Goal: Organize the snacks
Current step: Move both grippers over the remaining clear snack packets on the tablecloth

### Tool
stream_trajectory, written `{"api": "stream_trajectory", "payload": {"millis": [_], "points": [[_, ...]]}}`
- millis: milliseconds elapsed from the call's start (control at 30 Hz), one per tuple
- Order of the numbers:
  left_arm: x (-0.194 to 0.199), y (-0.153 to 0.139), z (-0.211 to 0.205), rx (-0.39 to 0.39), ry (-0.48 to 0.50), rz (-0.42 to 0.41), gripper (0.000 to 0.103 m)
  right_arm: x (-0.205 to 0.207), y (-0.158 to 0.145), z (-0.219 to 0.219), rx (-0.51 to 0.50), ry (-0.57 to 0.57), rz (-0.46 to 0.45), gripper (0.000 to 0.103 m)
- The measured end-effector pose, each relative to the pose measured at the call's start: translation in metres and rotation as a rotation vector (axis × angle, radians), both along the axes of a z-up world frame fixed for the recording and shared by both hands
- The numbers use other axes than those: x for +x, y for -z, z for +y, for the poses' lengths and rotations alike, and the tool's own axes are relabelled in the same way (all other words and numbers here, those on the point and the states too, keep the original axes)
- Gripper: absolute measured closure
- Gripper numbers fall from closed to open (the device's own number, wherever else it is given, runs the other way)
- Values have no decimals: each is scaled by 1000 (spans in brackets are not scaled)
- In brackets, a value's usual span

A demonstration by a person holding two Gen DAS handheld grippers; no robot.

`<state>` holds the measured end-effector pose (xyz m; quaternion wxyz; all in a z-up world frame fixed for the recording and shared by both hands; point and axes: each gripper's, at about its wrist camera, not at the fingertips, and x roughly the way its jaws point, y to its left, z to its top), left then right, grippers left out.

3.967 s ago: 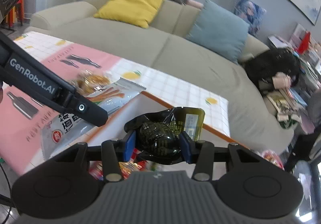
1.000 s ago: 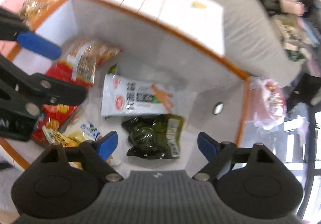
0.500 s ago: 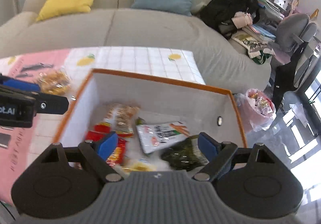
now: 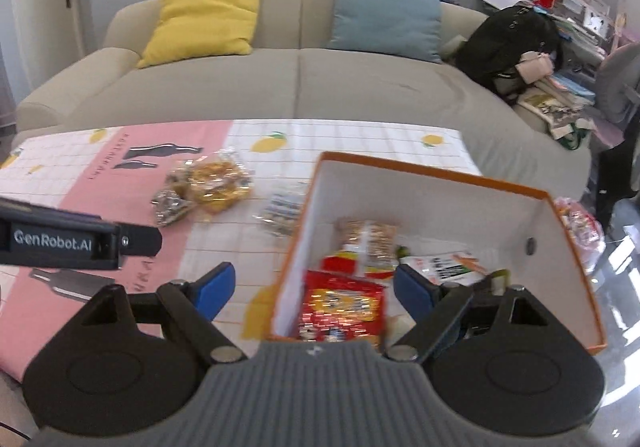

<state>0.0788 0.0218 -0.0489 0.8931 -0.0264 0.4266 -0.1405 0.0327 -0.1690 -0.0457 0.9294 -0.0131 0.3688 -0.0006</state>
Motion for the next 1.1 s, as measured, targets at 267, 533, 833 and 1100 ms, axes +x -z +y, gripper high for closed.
{"api": "stream_trajectory", "payload": {"millis": [267, 533, 833, 1100], "points": [[-1, 22, 40, 16, -77, 28, 30, 4, 8, 35, 23, -77, -30, 19], [8, 34, 63, -21, -95, 30, 38, 22, 16, 60, 26, -151, -33, 24], [32, 50, 69, -21, -5, 37, 40, 56, 32, 74, 31, -182, 33, 33], [66, 57, 72, -20, 5, 57, 31, 88, 43, 76, 38, -203, 104, 38]]}}
